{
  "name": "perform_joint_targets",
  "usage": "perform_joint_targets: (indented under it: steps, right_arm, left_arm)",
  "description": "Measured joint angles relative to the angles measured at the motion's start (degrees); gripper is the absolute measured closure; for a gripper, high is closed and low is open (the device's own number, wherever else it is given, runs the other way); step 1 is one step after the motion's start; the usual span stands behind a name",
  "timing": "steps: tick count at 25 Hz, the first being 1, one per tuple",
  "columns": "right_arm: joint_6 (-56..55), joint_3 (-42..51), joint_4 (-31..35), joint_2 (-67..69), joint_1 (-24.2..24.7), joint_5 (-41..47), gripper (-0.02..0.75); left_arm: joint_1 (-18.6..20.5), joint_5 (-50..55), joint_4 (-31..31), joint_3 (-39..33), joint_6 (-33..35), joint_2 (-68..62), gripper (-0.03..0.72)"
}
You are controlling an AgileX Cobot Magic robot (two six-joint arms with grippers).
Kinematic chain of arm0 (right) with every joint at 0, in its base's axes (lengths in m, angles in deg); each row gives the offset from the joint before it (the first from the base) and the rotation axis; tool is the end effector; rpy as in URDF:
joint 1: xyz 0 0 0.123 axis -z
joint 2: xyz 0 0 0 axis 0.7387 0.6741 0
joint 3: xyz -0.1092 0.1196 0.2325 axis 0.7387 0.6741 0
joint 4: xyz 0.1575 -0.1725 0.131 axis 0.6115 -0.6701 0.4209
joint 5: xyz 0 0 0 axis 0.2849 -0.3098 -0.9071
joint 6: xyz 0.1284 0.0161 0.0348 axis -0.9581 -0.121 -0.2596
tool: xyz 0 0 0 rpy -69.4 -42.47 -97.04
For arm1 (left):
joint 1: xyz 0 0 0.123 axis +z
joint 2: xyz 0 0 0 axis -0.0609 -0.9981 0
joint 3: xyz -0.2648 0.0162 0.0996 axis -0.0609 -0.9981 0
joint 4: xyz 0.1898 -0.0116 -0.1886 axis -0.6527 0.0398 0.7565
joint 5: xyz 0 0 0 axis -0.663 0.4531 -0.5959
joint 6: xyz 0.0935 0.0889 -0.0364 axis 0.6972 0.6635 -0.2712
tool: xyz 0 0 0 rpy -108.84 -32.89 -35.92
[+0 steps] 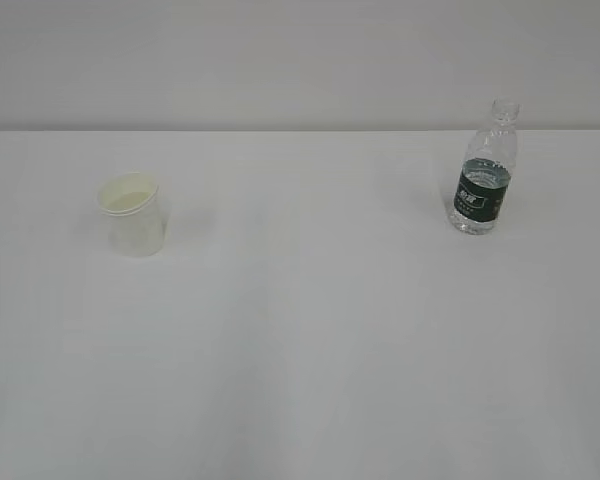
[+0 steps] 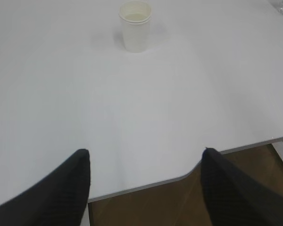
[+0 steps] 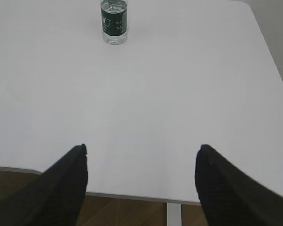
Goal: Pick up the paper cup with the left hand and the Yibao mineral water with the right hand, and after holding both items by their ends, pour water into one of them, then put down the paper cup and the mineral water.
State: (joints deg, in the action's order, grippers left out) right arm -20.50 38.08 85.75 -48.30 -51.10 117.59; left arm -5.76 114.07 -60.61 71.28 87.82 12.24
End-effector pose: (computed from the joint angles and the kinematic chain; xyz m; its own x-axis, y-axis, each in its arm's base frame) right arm 0.0412 -0.0063 0.2595 -0.5009 -0.1267 -0.8562 -0.0522 0.9918 -0.1162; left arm 0.0431 -0.0177 0.2670 -0.4800 0.0686 -0.8746 0.2240 0.9735 -0.0466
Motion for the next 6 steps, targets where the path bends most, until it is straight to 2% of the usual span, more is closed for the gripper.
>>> perform_joint_targets:
  steps: [6]
  right_arm:
    - [0.00,0.00,0.00,0.00,0.00,0.00,0.199]
  left_arm:
    - [0.00,0.00,0.00,0.00,0.00,0.00,0.169]
